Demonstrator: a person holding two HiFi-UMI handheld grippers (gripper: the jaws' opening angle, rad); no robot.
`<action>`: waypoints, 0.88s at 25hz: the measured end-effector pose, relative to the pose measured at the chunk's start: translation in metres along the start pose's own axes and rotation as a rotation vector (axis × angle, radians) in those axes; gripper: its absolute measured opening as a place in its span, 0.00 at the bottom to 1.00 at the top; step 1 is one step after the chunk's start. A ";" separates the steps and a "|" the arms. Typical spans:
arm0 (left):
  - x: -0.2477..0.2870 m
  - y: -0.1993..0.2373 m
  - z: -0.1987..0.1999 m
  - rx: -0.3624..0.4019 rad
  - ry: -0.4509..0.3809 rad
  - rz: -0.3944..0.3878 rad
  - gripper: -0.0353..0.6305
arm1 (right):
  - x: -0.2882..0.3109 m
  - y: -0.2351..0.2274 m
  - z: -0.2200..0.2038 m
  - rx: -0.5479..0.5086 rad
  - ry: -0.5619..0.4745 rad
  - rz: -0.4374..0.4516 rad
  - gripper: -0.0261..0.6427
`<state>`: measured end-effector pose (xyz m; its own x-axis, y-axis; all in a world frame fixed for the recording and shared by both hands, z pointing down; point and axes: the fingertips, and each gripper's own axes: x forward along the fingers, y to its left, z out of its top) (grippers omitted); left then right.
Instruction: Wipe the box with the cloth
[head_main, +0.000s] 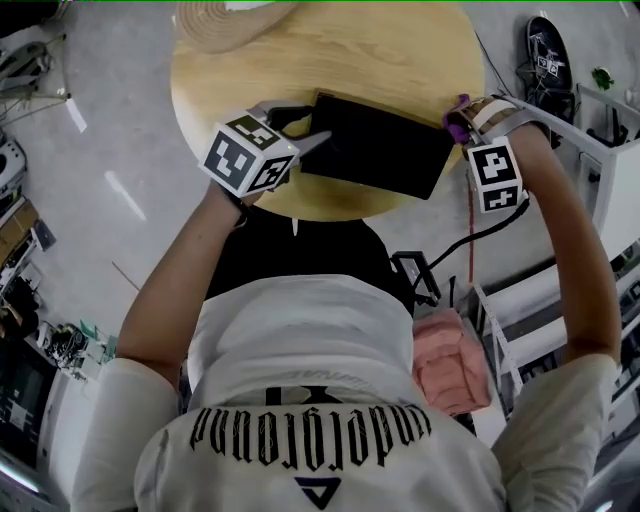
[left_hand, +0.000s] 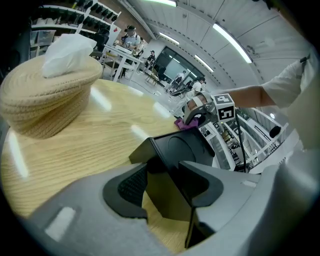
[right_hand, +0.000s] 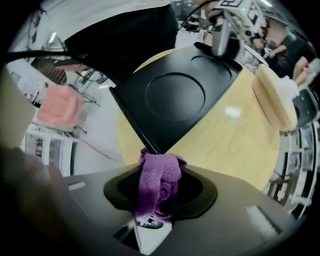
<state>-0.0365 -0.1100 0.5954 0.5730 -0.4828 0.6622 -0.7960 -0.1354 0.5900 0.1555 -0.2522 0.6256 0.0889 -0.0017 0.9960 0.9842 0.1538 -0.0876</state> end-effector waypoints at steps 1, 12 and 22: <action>0.001 0.001 0.001 -0.001 -0.001 -0.002 0.37 | 0.001 -0.004 -0.001 -0.081 0.018 0.014 0.26; -0.010 0.001 -0.004 0.001 0.000 -0.015 0.37 | -0.018 -0.130 0.097 -0.469 -0.071 -0.107 0.25; -0.018 0.006 -0.007 -0.026 -0.015 -0.023 0.37 | -0.038 -0.209 0.163 -0.553 -0.117 -0.298 0.25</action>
<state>-0.0499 -0.0960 0.5907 0.5882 -0.4925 0.6414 -0.7771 -0.1247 0.6169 -0.0790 -0.1230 0.6083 -0.1871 0.1473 0.9712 0.9004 -0.3697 0.2295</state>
